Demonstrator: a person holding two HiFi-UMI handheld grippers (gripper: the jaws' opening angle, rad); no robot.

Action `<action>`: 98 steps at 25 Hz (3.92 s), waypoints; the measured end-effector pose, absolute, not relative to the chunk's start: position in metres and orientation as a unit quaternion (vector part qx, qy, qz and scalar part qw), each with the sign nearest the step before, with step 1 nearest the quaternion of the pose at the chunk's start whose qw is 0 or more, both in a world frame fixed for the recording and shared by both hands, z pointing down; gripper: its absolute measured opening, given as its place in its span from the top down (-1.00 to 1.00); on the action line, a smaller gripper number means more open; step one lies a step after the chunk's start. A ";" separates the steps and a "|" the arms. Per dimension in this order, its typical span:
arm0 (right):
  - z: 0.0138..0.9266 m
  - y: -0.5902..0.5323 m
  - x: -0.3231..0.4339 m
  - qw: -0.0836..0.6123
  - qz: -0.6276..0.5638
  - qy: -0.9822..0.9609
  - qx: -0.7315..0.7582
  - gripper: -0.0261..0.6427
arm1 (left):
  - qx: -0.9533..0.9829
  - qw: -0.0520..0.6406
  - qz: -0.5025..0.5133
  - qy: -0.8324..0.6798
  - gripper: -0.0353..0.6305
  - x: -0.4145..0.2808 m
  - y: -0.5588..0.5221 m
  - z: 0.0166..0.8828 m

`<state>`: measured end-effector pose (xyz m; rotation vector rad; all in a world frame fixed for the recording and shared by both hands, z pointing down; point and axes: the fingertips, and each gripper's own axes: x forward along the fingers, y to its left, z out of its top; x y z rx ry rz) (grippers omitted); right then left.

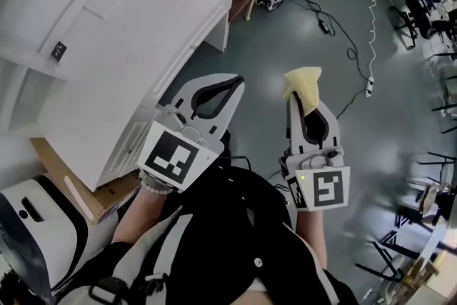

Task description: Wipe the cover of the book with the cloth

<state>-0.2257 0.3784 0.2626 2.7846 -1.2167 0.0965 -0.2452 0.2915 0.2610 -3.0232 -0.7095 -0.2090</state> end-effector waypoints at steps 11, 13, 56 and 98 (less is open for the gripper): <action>0.253 0.342 -0.107 0.052 0.034 -0.400 0.914 0.83 | -0.972 0.016 -0.058 -0.228 0.90 -0.124 0.253 0.244; 0.250 0.332 -0.089 0.053 0.029 -0.406 0.912 0.83 | -0.973 0.018 -0.057 -0.223 0.90 -0.107 0.244 0.244; 0.279 0.161 0.088 0.063 0.032 -0.602 0.795 0.83 | -0.995 0.003 -0.101 0.019 0.90 0.014 0.089 0.275; 0.270 0.000 0.199 0.091 0.006 -0.823 0.560 0.83 | -0.935 -0.126 -0.118 0.310 0.84 0.115 -0.033 0.317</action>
